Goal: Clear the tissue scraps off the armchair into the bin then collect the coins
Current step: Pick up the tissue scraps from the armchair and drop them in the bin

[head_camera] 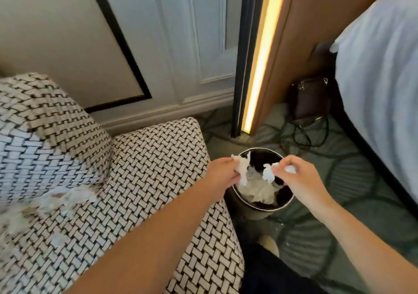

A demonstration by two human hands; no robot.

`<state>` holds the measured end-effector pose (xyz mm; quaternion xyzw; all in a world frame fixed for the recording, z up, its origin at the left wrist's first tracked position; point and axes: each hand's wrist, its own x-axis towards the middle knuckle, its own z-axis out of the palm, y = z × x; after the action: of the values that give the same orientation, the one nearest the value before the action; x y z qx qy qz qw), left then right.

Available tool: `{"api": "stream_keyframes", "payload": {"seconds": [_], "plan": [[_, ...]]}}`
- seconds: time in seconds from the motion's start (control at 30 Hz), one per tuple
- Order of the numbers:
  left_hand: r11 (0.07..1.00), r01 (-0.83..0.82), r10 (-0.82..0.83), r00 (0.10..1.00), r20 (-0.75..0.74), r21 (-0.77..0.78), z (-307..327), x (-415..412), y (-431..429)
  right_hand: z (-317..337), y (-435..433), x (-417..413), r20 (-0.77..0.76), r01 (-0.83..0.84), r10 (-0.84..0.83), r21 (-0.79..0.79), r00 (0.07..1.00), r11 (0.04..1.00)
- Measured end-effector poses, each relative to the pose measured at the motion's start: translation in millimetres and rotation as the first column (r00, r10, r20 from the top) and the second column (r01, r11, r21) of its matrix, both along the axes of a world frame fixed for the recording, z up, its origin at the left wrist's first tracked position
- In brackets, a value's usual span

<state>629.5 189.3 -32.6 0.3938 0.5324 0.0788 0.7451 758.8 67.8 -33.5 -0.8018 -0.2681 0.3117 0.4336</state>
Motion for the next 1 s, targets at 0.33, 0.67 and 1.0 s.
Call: {"api": "stream_keyframes", "payload": {"seconds": [0.33, 0.67, 1.0], "plan": [[0.938, 0.343, -0.347, 0.925, -0.154, -0.053, -9, 67, 16, -51, 22, 51, -0.056, -0.027, 0.018, -0.171, 0.998, 0.985], [0.889, 0.457, -0.447, 0.869, -0.214, 0.001, 44, 42, 36, -32, 29, 47, -0.107, -0.333, 0.317, -0.389, 0.942, 0.859], [0.790, 0.576, -0.544, 0.817, -0.192, 0.209, 49, -31, 44, -33, 51, 1, -0.020, -0.376, 0.442, -0.561, 0.897, 0.738]]}}
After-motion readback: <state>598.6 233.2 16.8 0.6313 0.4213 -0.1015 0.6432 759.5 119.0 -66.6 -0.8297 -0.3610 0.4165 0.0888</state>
